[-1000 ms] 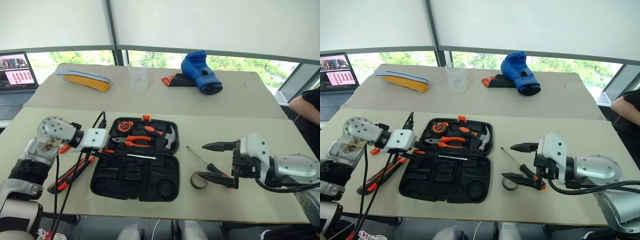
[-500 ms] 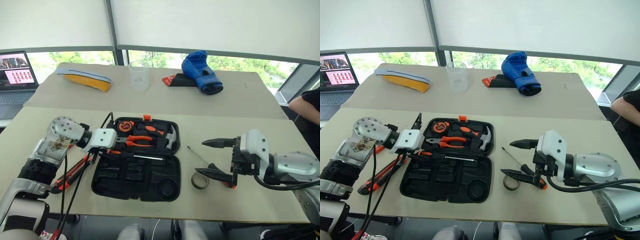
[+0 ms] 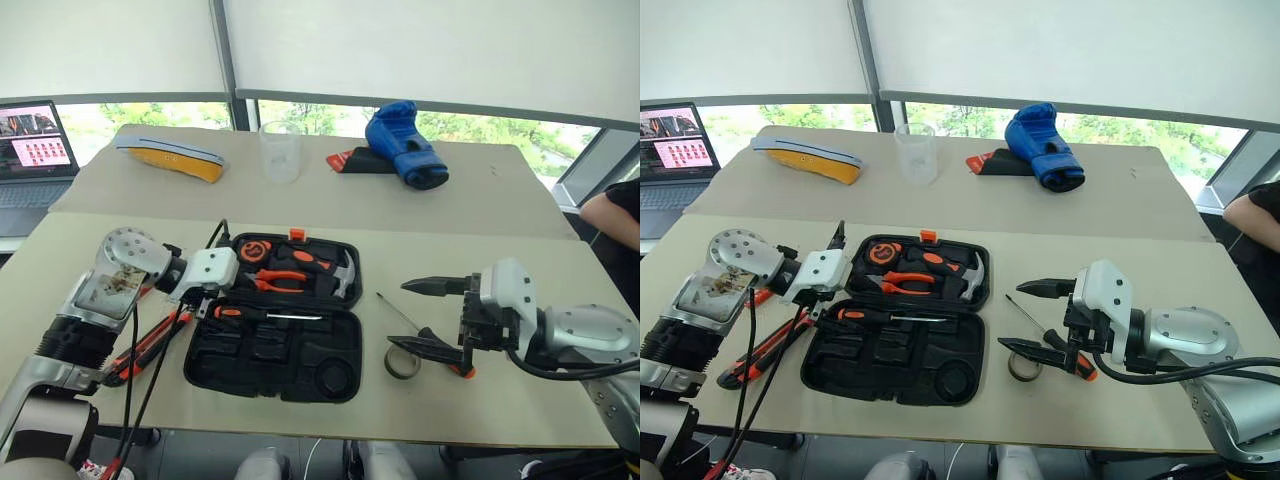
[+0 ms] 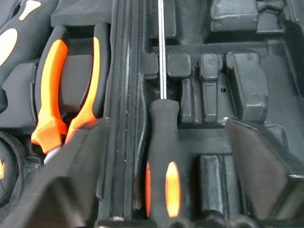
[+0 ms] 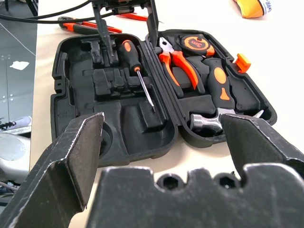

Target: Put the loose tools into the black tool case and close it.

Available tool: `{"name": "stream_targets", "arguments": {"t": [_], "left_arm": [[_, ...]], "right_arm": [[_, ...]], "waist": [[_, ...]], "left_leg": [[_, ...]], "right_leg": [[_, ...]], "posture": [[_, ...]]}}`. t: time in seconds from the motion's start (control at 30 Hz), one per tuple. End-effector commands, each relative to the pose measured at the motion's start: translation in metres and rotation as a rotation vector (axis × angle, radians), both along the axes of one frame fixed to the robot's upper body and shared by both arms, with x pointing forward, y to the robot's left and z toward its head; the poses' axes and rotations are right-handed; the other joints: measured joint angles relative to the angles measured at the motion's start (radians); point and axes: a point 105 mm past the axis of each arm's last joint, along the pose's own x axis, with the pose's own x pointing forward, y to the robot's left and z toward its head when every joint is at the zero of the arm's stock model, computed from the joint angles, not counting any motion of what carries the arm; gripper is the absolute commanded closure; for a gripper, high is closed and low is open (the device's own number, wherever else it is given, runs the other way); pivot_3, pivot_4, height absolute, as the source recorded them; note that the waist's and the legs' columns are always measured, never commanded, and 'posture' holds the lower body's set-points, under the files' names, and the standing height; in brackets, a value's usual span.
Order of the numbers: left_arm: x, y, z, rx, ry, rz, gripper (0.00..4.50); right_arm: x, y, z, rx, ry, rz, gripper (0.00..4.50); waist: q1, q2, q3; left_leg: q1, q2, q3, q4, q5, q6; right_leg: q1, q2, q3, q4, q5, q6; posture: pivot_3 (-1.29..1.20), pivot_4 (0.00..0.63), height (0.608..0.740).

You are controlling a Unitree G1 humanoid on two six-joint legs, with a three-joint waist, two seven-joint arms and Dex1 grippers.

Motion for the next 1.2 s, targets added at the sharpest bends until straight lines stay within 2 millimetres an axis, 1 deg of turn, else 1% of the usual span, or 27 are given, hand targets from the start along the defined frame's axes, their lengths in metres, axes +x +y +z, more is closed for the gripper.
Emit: {"name": "stream_targets", "arguments": {"t": [0.03, 0.1, 0.13, 0.17, 0.23, 0.27, 0.37, 0.43, 0.53, 0.67, 0.73, 0.83, 0.87, 0.9, 0.93, 0.97, 1.0, 1.03, 1.07, 1.1, 1.13, 1.17, 1.2], "left_arm": [[0.0, -0.002, 0.011, -0.017, -0.041, -0.019, 2.14], [0.0, -0.003, 0.008, -0.014, -0.039, -0.029, 2.86], [0.0, -0.004, 0.006, -0.013, -0.04, -0.034, 3.15], [0.001, -0.006, 0.006, -0.014, -0.041, -0.039, 3.59], [0.002, -0.008, 0.005, -0.016, -0.038, -0.045, 4.27], [0.001, -0.01, 0.002, -0.004, -0.041, -0.054, 4.49], [0.0, -0.014, -0.006, 0.042, -0.036, -0.078, 4.49], [-0.002, -0.013, -0.017, 0.095, -0.025, -0.096, 4.49], [-0.004, -0.009, -0.027, 0.147, -0.025, -0.12, 4.49], [0.009, -0.006, -0.031, 0.16, -0.08, -0.082, 4.49], [0.017, -0.008, -0.024, 0.121, -0.099, -0.052, 4.49], [0.023, -0.014, -0.004, -0.003, -0.08, -0.001, 4.49], [0.024, -0.021, 0.016, -0.133, -0.063, 0.031, 4.49], [0.024, -0.025, 0.037, -0.267, -0.029, 0.062, 3.98], [0.022, -0.027, 0.05, -0.355, 0.0, 0.076, 3.75], [0.017, -0.028, 0.065, -0.437, 0.041, 0.087, 3.42], [0.012, -0.029, 0.073, -0.477, 0.08, 0.085, 3.0], [0.004, -0.032, 0.077, -0.499, 0.128, 0.064, 2.73], [-0.004, -0.035, 0.08, -0.519, 0.173, 0.041, 2.29], [-0.009, -0.038, 0.081, -0.527, 0.205, 0.026, 1.98], [-0.014, -0.043, 0.08, -0.526, 0.218, 0.005, 1.53], [-0.018, -0.047, 0.078, -0.521, 0.223, -0.013, 1.25], [-0.022, -0.052, 0.075, -0.512, 0.231, -0.037, 0.84]], "right_arm": [[-0.004, 0.004, 0.007, 0.008, -0.03, 0.014, 0.0], [-0.004, 0.004, 0.007, 0.009, -0.029, 0.012, 0.0], [-0.004, 0.004, 0.007, 0.009, -0.029, 0.011, 0.0], [-0.003, 0.003, 0.007, 0.009, -0.029, 0.01, 0.0], [-0.003, 0.003, 0.007, 0.009, -0.029, 0.008, 0.0], [-0.003, 0.003, 0.007, 0.01, -0.029, 0.007, 0.0], [-0.002, 0.003, 0.007, 0.014, -0.03, 0.003, 0.0], [-0.002, 0.003, 0.007, 0.018, -0.029, -0.003, 0.0], [-0.002, 0.002, 0.006, 0.02, -0.026, -0.014, 0.0], [-0.002, -0.002, 0.002, 0.017, -0.014, -0.04, 0.0], [-0.003, -0.005, 0.0, 0.016, -0.008, -0.065, 0.0], [-0.004, -0.012, -0.001, 0.012, -0.004, -0.113, 0.0], [-0.005, -0.019, -0.003, 0.016, 0.013, -0.162, 0.0], [-0.005, -0.028, -0.005, 0.017, 0.029, -0.215, 0.0], [-0.006, -0.033, -0.007, 0.016, 0.041, -0.252, 0.0], [-0.008, -0.042, -0.015, 0.002, 0.068, -0.307, 0.0], [-0.01, -0.048, -0.022, -0.015, 0.088, -0.342, 0.0], [-0.011, -0.053, -0.03, -0.028, 0.109, -0.374, 0.0], [-0.012, -0.056, -0.036, -0.032, 0.129, -0.401, 0.0], [-0.012, -0.059, -0.04, -0.032, 0.138, -0.416, 0.0], [-0.011, -0.062, -0.046, -0.042, 0.146, -0.44, 0.0], [-0.009, -0.066, -0.052, -0.053, 0.152, -0.46, 0.0], [-0.007, -0.069, -0.059, -0.068, 0.159, -0.477, 0.0]], "waist": [[-0.001, 0.0, 0.0], [0.0, 0.0, 0.0], [0.0, 0.0, 0.0], [0.0, 0.0, 0.0], [0.0, 0.0, 0.0], [0.001, 0.0, 0.0], [0.001, 0.0, 0.0], [0.001, 0.0, 0.0], [0.003, 0.0, 0.0], [0.007, 0.001, 0.0], [0.013, 0.002, -0.001], [0.023, 0.002, -0.001], [0.023, 0.002, -0.001], [0.024, 0.002, -0.001], [0.025, 0.002, -0.001], [0.023, 0.002, -0.001], [0.023, 0.001, -0.001], [0.022, 0.002, -0.001], [0.021, 0.002, -0.001], [0.018, 0.003, -0.002], [0.015, 0.004, -0.002], [0.011, 0.005, -0.003], [0.007, 0.005, -0.003]], "left_leg": [[0.0, 0.0, 0.0, 0.0, 0.0, 0.0], [0.0, 0.0, 0.0, 0.0, 0.0, 0.0], [0.0, 0.0, 0.0, 0.0, 0.0, 0.0], [0.0, 0.0, 0.0, 0.0, 0.0, 0.0], [0.0, 0.0, 0.0, 0.0, 0.0, 0.0], [0.0, 0.0, 0.0, 0.0, 0.0, 0.0], [0.0, 0.0, 0.0, 0.0, 0.0, 0.0], [0.0, -0.001, 0.0, 0.0, 0.0, 0.0], [0.0, -0.001, 0.0, 0.0, 0.0, 0.0], [0.0, -0.001, 0.0, 0.0, -0.001, 0.001], [0.0, -0.001, 0.0, 0.0, -0.001, 0.002], [0.0, -0.002, -0.001, 0.003, -0.003, 0.008], [0.0, -0.001, -0.002, 0.004, -0.003, 0.008], [0.0, -0.001, -0.003, 0.006, -0.003, 0.008], [-0.001, -0.001, -0.004, 0.007, -0.003, 0.009], [-0.004, -0.001, -0.007, 0.009, -0.003, 0.009], [-0.006, 0.0, -0.009, 0.011, -0.002, 0.007], [-0.008, 0.0, -0.01, 0.011, 0.0, 0.004], [-0.009, -0.001, -0.01, 0.011, 0.001, 0.003], [-0.009, -0.001, -0.011, 0.011, 0.001, 0.003], [-0.01, -0.002, -0.011, 0.011, 0.0, 0.003], [-0.012, -0.003, -0.011, 0.011, 0.0, 0.004], [-0.013, -0.004, -0.01, 0.011, -0.001, 0.005]], "right_leg": [[0.0, 0.0, 0.0, 0.0, 0.0, 0.0], [0.0, 0.0, 0.0, 0.0, 0.0, 0.0], [0.0, 0.0, 0.0, 0.0, 0.0, 0.0], [0.0, 0.0, 0.0, 0.0, 0.0, 0.0], [0.0, 0.0, 0.0, 0.0, 0.0, 0.0], [0.0, 0.0, 0.0, 0.0, 0.0, 0.0], [0.0, 0.0, 0.0, 0.0, 0.0, 0.0], [0.0, 0.0, 0.0, 0.0, 0.0, 0.0], [0.001, -0.001, 0.001, 0.0, 0.0, 0.0], [0.003, -0.001, 0.001, 0.001, 0.0, 0.0], [0.003, -0.002, 0.001, 0.001, 0.0, 0.001], [0.004, -0.001, 0.004, 0.002, 0.001, 0.003], [0.003, 0.001, 0.005, 0.003, 0.001, 0.003], [0.003, 0.002, 0.006, 0.003, 0.002, 0.004], [0.002, 0.002, 0.006, 0.003, 0.002, 0.004], [0.001, 0.003, 0.006, 0.004, 0.002, 0.004], [0.001, 0.003, 0.006, 0.003, 0.002, 0.004], [0.0, 0.003, 0.005, 0.003, 0.002, 0.004], [0.0, 0.003, 0.005, 0.003, 0.002, 0.004], [0.0, 0.003, 0.006, 0.002, 0.002, 0.004], [0.001, 0.003, 0.006, 0.002, 0.001, 0.006], [0.001, 0.003, 0.007, 0.002, 0.0, 0.007], [0.001, 0.002, 0.008, 0.002, -0.001, 0.008]], "posture": [[0.0, 0.15, 0.738], [0.0, 0.15, 0.738], [0.0, 0.15, 0.738], [0.0, 0.15, 0.738], [0.0, 0.15, 0.738], [0.0, 0.15, 0.738], [0.0, 0.15, 0.738], [0.0, 0.15, 0.738], [0.0, 0.15, 0.738], [0.0, 0.15, 0.738], [0.0, 0.15, 0.738], [0.0, 0.15, 0.738], [0.0, 0.15, 0.738], [0.0, 0.15, 0.738], [0.0, 0.15, 0.738], [0.0, 0.15, 0.738], [0.0, 0.15, 0.738], [0.0, 0.15, 0.738], [0.0, 0.15, 0.738], [0.0, 0.15, 0.738], [0.0, 0.15, 0.738], [0.0, 0.15, 0.738], [0.0, 0.15, 0.738]]}}
